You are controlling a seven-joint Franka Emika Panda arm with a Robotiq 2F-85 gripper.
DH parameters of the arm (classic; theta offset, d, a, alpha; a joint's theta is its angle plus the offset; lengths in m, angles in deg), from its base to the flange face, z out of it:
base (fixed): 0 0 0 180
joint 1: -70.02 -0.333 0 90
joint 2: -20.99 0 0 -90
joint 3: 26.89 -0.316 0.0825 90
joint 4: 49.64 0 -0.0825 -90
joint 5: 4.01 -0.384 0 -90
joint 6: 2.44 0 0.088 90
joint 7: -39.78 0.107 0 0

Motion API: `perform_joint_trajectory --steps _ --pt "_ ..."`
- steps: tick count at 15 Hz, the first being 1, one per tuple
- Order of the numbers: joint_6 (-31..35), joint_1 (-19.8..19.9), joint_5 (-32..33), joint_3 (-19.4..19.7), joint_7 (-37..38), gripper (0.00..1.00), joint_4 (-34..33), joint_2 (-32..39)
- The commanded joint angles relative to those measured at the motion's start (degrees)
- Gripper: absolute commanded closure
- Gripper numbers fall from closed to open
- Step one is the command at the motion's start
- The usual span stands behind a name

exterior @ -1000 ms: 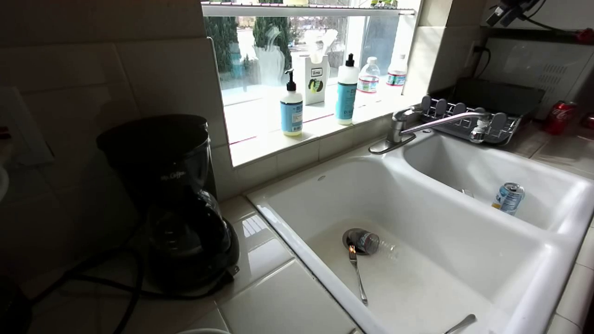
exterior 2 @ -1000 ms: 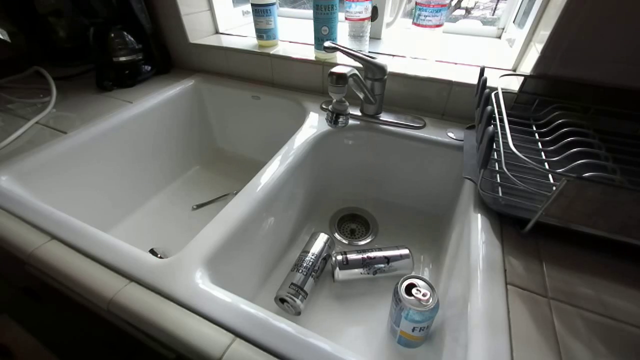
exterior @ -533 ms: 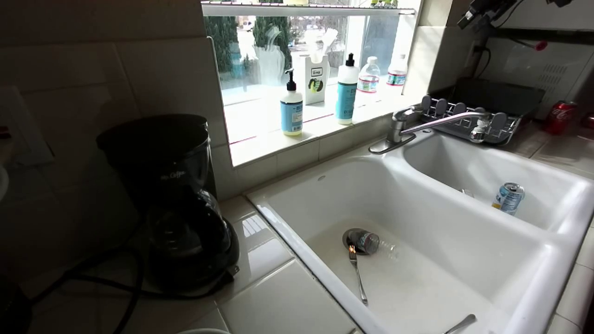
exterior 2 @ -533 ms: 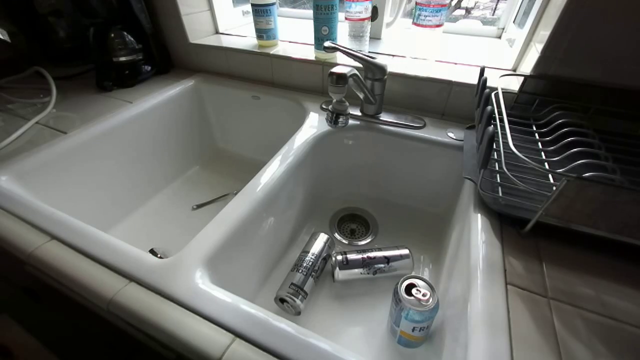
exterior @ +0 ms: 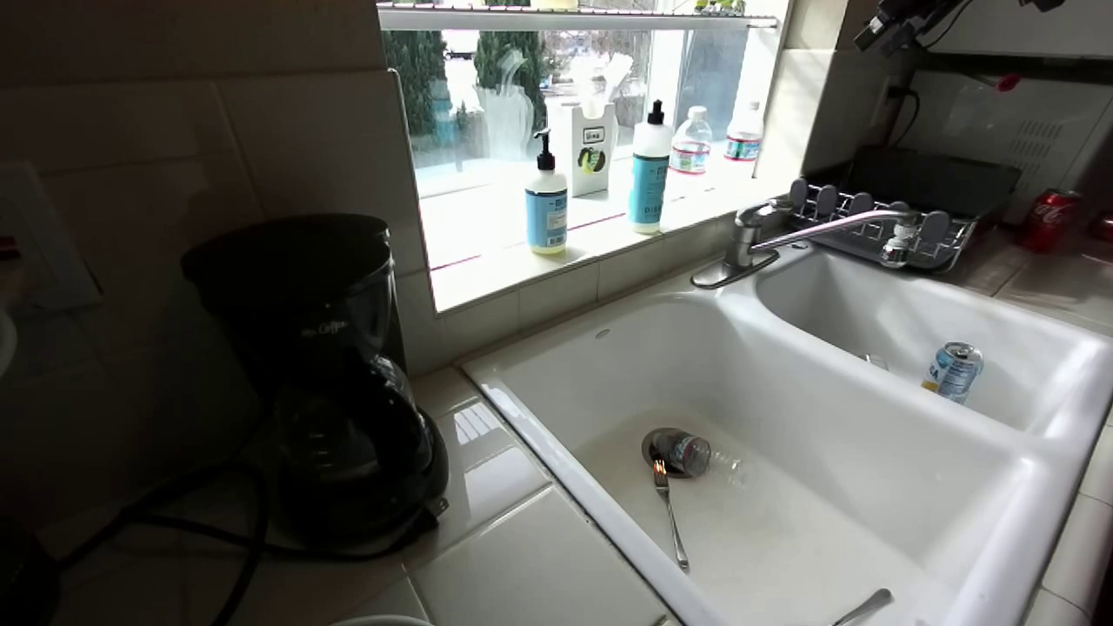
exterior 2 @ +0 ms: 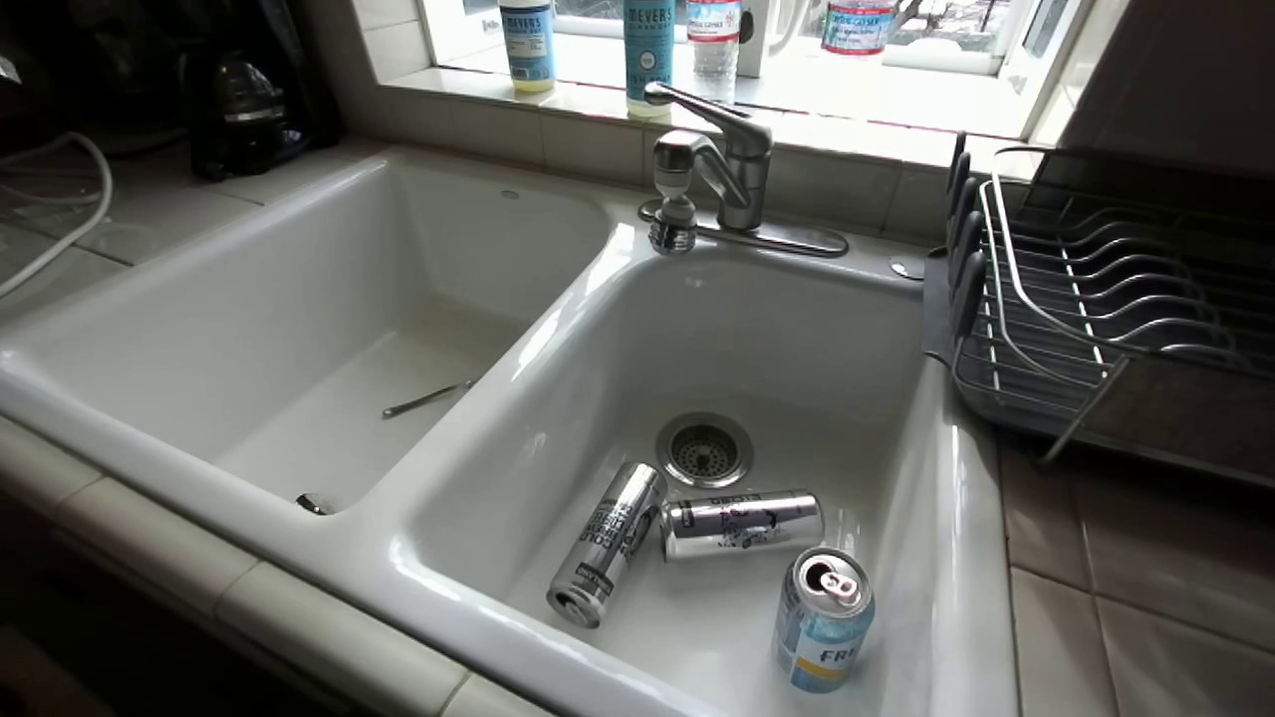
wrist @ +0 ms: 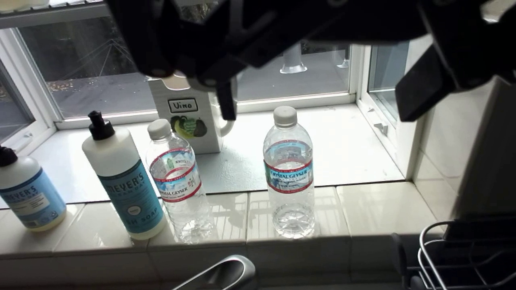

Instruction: Put one water bottle from the windowsill on the dishrack.

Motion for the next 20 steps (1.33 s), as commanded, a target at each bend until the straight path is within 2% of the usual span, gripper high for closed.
perform_joint_trajectory --steps 1,3,7,9,10,12,15,20 --pt "0.95 2.43 -1.25 -2.29 -2.07 0.00 -4.76 4.88" --pt "-2.39 2.94 -0.72 -3.56 0.42 0.00 -7.86 7.09" --pt "0.69 3.41 0.57 -6.40 5.89 0.00 -12.80 11.94" --pt "-0.71 4.41 0.52 -7.69 3.94 0.00 -13.16 12.06" --pt "0.52 2.45 0.22 -5.94 4.20 0.00 -10.69 10.55" --pt "0.51 3.07 0.22 -6.65 4.16 0.00 -11.66 11.47" --pt "5.88 2.24 2.52 -6.05 7.83 0.00 -11.14 13.03" --pt "12.53 2.33 1.51 -6.48 8.40 0.00 -12.82 17.41"
